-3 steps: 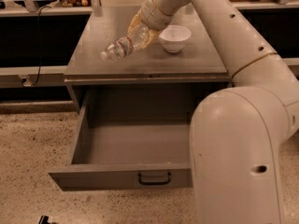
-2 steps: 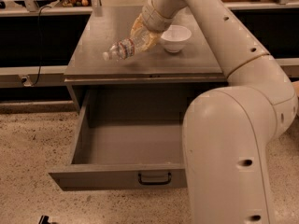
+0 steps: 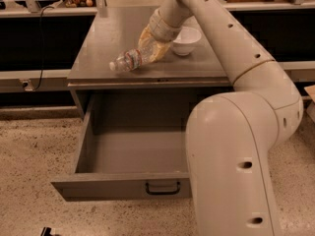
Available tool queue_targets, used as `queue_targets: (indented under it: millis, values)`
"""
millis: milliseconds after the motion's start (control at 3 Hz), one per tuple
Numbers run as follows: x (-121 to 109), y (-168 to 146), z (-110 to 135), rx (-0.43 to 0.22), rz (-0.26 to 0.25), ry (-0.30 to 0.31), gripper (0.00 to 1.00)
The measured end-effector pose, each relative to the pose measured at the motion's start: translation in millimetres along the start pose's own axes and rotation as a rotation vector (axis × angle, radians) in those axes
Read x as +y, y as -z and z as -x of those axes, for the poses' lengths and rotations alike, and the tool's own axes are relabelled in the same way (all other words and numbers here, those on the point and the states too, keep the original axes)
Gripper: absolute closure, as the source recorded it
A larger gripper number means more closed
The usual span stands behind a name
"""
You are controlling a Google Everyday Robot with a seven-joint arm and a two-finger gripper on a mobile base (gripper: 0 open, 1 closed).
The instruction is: Pick water bottle from top drawer and place on counter
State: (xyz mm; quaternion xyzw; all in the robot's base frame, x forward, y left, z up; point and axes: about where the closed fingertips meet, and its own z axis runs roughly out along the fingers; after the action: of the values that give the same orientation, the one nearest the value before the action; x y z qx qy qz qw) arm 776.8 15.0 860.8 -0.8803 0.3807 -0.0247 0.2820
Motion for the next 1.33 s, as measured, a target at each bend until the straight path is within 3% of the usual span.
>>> queue_targets:
  millis: [333, 667, 1000, 1333]
  values:
    - [-0.2, -4.7, 0.6, -0.003, 0.003, 0.000, 0.11]
    - [-0.2, -7.9, 1.0, -0.006, 0.004, 0.000, 0.00]
    - [-2.3, -8.2, 5.9, 0.000, 0.017, 0.013, 0.00]
    - [-10.9, 14.6, 12.5, 0.022, 0.008, -0.021, 0.00]
